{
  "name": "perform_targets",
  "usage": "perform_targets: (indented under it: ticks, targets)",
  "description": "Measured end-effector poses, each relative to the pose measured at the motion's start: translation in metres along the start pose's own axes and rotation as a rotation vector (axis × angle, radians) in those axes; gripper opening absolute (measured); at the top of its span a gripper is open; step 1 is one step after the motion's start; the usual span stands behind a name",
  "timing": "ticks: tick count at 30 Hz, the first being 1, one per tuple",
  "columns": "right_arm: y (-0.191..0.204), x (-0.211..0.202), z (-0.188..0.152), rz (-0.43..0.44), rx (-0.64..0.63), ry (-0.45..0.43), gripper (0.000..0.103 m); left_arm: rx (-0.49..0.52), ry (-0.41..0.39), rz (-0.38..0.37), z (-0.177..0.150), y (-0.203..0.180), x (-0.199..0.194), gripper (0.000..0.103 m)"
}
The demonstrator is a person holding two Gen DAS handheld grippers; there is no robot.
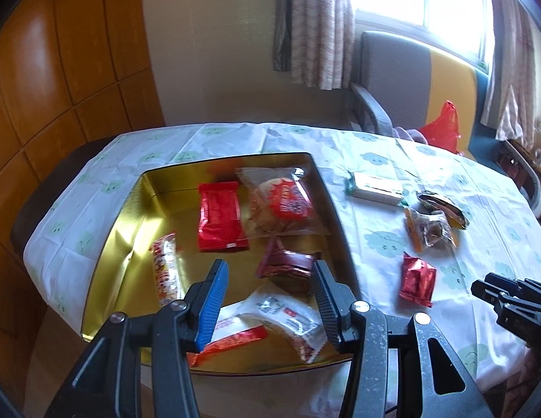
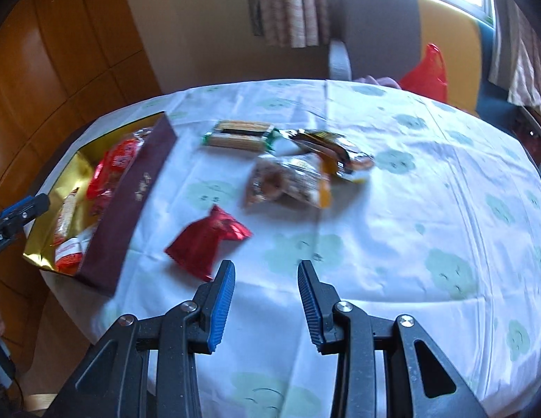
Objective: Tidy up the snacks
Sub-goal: 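Move the right tool back over the remaining snacks, open, then grasp the shiny red square packet with the left tool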
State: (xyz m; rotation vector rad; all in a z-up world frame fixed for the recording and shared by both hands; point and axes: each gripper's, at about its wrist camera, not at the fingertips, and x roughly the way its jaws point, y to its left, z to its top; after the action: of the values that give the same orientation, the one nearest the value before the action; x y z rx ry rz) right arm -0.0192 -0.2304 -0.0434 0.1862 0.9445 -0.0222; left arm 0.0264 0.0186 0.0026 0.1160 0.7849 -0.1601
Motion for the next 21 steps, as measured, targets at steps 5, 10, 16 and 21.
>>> perform_targets:
  ticks: [5,10,16,21]
  targets:
    - [-0.023,0.001,-0.009,-0.036,0.045,0.017,0.038,0.042,0.003,-0.023,0.002,-0.016,0.001,0.050]
    - [-0.039,0.002,-0.018,-0.080,0.073,0.030,0.038,0.092,0.011,-0.051,0.003,-0.033,0.002,0.050]
    - [-0.053,0.004,-0.024,-0.105,0.099,0.039,0.038,0.174,0.020,-0.095,0.005,-0.061,0.006,0.050]
    - [-0.057,0.007,-0.027,-0.105,0.113,0.045,0.038,0.233,0.057,-0.154,0.004,-0.084,0.014,0.050]
